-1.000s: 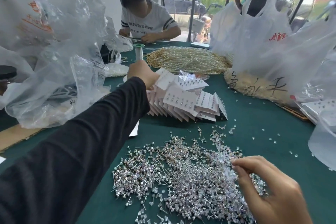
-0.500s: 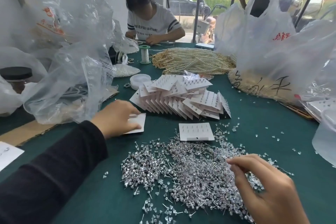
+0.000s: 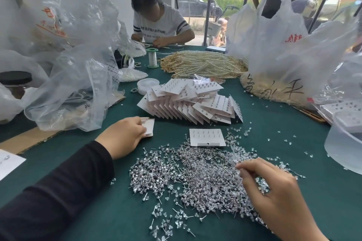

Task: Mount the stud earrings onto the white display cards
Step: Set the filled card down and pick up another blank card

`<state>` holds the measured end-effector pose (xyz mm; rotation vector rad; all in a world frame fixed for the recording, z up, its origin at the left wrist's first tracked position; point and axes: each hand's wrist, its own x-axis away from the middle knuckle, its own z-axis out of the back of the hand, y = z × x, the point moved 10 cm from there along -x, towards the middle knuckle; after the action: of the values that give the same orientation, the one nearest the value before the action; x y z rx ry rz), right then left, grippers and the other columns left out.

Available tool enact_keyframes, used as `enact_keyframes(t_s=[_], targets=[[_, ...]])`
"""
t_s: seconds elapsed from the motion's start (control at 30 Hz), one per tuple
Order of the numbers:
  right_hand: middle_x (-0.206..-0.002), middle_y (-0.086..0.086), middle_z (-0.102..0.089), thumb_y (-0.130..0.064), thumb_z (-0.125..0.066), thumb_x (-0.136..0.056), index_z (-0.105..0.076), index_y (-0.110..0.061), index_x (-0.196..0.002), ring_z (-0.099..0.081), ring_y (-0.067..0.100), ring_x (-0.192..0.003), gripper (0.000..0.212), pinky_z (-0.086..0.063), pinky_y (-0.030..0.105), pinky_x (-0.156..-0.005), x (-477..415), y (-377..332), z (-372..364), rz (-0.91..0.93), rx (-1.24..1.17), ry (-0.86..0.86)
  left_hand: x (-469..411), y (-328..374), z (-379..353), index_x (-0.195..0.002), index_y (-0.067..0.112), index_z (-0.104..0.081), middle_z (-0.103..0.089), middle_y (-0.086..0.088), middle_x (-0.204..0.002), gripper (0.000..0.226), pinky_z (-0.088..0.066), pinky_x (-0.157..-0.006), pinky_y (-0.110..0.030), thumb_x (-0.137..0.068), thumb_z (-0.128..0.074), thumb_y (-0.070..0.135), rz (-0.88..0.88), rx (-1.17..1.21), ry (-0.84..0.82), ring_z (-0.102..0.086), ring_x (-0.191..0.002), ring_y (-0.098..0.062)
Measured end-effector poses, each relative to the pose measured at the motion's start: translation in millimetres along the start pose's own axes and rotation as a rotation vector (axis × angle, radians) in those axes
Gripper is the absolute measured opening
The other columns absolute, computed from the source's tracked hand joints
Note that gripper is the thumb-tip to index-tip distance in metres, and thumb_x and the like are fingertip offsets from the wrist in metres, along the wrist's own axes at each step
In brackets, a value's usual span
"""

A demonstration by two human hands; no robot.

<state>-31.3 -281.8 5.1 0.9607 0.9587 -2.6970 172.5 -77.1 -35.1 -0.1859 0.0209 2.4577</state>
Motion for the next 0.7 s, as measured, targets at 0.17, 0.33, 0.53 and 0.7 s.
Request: enact_keyframes(t_s=[0.17, 0.33, 0.53, 0.7], targets=[[-0.073, -0.013, -0.063, -0.006, -0.062, -0.074, -0.069, -0.011, -0.080, -0.058, -0.003, -0.069, 0.011, -0.046, 0.009, -0.063, 2, 2, 0, -0.006, -0.009, -0.002, 6, 17, 4, -0.087, 0.004, -0.060, -0.059, -0.011, -0.092, 0.011, -0.050, -0.066, -0.036, -0.086, -0.050, 0.010, -0.017, -0.237, 0.005, -0.060, -0.084, -0.030], [-0.073, -0.015, -0.062, -0.008, -0.062, -0.076, -0.069, -0.012, -0.081, -0.058, -0.002, -0.067, 0.010, -0.046, 0.013, -0.061, 2, 4, 0, -0.017, -0.019, -0.015, 7, 25, 12, -0.069, 0.003, -0.066, -0.062, -0.010, -0.077, 0.014, -0.052, -0.056, -0.037, -0.076, -0.068, 0.015, -0.021, -0.136, 0.060, -0.062, -0.069, -0.032], [-0.074, -0.014, -0.064, -0.008, -0.064, -0.078, -0.069, -0.013, -0.082, -0.058, -0.003, -0.071, 0.008, -0.043, 0.006, -0.066, 5, 7, 0, -0.046, 0.009, -0.009, 12, 4, 29, -0.094, 0.016, -0.072, -0.055, -0.005, -0.091, 0.026, -0.046, -0.077, -0.036, -0.090, -0.052, 0.031, 0.136, -0.050, 0.106, -0.049, -0.088, -0.022], [-0.081, -0.008, -0.064, -0.009, -0.070, -0.079, -0.064, -0.017, -0.095, -0.059, 0.004, -0.075, 0.019, -0.048, 0.018, -0.066, 5, 8, 12, -0.062, -0.019, 0.094, 45, 30, 103, -0.083, 0.003, -0.073, -0.067, -0.012, -0.070, 0.012, -0.051, -0.055, -0.034, -0.081, -0.066, 0.013, 0.102, 0.327, 0.513, -0.057, -0.056, -0.024]])
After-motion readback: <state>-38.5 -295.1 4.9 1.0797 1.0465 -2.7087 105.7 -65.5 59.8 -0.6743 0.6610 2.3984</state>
